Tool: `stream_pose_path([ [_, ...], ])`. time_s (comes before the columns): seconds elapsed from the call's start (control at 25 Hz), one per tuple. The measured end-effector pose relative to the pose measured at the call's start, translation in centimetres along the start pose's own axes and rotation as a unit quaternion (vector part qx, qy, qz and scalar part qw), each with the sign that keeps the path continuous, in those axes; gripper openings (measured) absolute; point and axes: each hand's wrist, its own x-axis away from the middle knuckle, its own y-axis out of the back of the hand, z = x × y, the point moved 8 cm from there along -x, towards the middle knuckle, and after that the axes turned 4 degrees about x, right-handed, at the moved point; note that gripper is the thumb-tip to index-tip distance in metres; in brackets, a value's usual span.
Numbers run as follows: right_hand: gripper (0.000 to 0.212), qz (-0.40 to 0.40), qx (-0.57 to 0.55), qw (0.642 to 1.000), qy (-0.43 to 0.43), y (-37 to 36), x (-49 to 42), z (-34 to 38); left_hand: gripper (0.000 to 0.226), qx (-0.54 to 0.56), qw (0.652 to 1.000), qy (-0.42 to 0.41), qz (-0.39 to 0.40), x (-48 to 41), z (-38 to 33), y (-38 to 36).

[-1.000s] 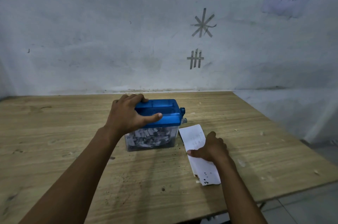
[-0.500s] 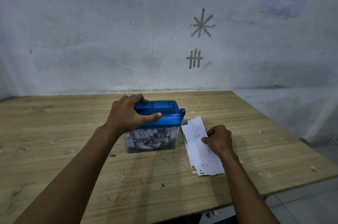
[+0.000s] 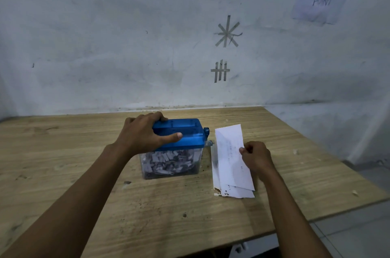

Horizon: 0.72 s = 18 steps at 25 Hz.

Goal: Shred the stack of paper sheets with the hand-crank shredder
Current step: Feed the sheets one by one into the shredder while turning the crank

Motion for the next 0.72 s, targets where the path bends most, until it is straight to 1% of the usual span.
stream_pose_path([
  [0.12,0.018,0.035,-0.077,0.996,-0.014,0.6,-1.0,0.0,0.089,-0.017,1.0,-0.006,0.012,-0.2,-0.9,0.2],
  [0.24,0.01,0.105,-0.113,0.988,-0.03,-0.2,-1.0,0.4,0.078,-0.002,1.0,-0.023,0.01,-0.3,-1.9,0.2],
  [0.32,0.014,0.148,-0.122,0.981,-0.041,-1.3,-0.2,0.5,0.069,-0.004,0.999,-0.035,0.006,-0.3,-2.8,-0.1],
  [0.44,0.026,0.206,-0.188,0.959,-0.059,-3.1,0.5,0.5,0.059,-0.015,0.999,-0.048,0.019,-0.4,-4.3,-1.1],
  [0.48,0.026,0.233,-0.211,0.947,-0.061,-3.4,0.8,0.8,0.053,-0.015,0.998,-0.05,0.027,-0.6,-4.6,-1.5],
  [0.56,0.021,0.298,-0.24,0.922,-0.061,-4.0,1.2,1.6,0.045,-0.014,0.998,-0.057,0.033,-0.8,-5.2,-2.0],
  [0.64,0.024,0.346,-0.247,0.903,-0.061,-4.0,2.0,1.9,0.042,-0.009,0.997,-0.063,0.03,-0.7,-5.7,-2.4],
  [0.72,0.028,0.369,-0.26,0.89,-0.059,-3.6,2.6,2.0,0.042,-0.002,0.998,-0.064,0.027,-0.7,-6.0,-2.5],
])
